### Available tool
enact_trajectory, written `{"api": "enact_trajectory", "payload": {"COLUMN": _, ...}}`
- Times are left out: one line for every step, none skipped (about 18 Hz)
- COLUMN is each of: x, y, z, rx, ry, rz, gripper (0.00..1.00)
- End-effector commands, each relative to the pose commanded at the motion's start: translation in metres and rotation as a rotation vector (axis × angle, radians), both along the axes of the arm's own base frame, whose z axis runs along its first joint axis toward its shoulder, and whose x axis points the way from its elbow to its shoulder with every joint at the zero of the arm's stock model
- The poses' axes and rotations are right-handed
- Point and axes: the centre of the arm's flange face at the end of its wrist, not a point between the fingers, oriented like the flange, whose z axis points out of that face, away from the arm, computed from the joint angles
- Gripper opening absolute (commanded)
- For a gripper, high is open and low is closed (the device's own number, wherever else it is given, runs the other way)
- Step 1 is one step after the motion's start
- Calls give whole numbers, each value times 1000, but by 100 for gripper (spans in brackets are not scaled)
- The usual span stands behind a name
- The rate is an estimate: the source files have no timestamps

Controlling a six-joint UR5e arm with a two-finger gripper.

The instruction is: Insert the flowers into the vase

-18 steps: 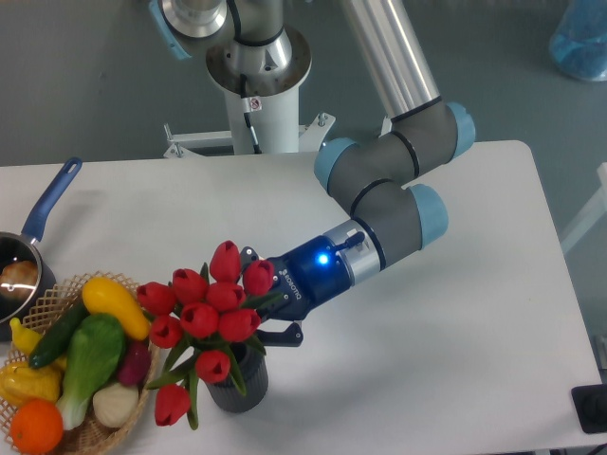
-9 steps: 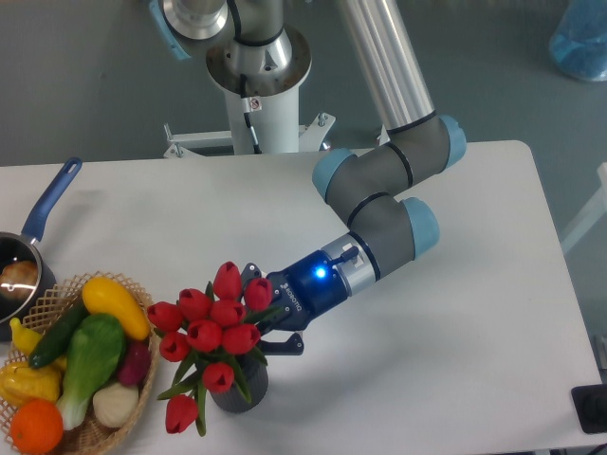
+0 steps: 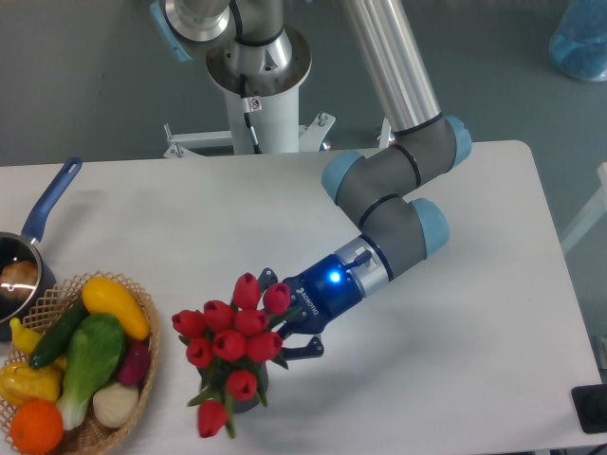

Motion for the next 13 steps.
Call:
{"api": "enact_trajectory", "payload": {"x": -1, "y": -3, "z": -3, "rx": -6, "ry": -4, "rz": 5, "gripper": 92}}
{"api": "enact_trajectory", "payload": {"x": -4, "y": -7, "z": -5, "rx": -10, "ry": -10, "rz": 13, "gripper": 100}}
{"api": "enact_trajectory", "payload": {"x": -5, "y": -9, "z": -5, "rx": -10, "ry": -10, "rz": 16, "gripper": 100}}
{"api": "enact_trajectory", "payload": {"x": -4, "y": -10, "z": -9, "rx": -17, "ry": -16, "rz": 18, "gripper": 100}}
{"api": "enact_trajectory", "payload": {"x": -3, "y": -12, "z": -12, "rx": -29, "ry": -15, "rz": 20, "gripper": 100}}
{"api": "enact_trajectory", "payload": {"x": -4, "y": -14, "z": -15, "rx": -41, "ry": -12, "rz": 24, "gripper": 100}}
{"api": "enact_trajectory", "payload": {"x": -6, "y": -17, "z": -16, "rx": -51, "ry": -7, "rz": 29, "gripper": 100}}
{"api": "enact_trajectory", "payload": {"x": -7, "y": -19, "z": -14, "rx": -53, "ry": -2, "rz": 34, "gripper": 100}}
{"api": "enact_trajectory", "payload": {"x": -8, "y": -22, "z": -10, "rx": -58, "ry": 8, "rz": 40, "gripper": 100}}
{"api": "enact_trajectory", "payload": {"x": -9, "y": -26, "z": -7, "rx": -63, "ry": 16, "rz": 47, "gripper": 100}}
{"api": "enact_trajectory", "payload": {"x": -9, "y": -31, "z": -6, "rx": -75, "ry": 23, "rz": 55, "gripper": 100}}
{"api": "enact_trajectory", "payload": {"x": -13, "y": -40, "z": -2, "rx": -93, "ry": 38, "rz": 72, "gripper": 100}}
{"api": "enact_trajectory", "payload": {"x": -15, "y": -52, "z": 5, "rx": -117, "ry": 63, "rz": 94, "gripper": 100}}
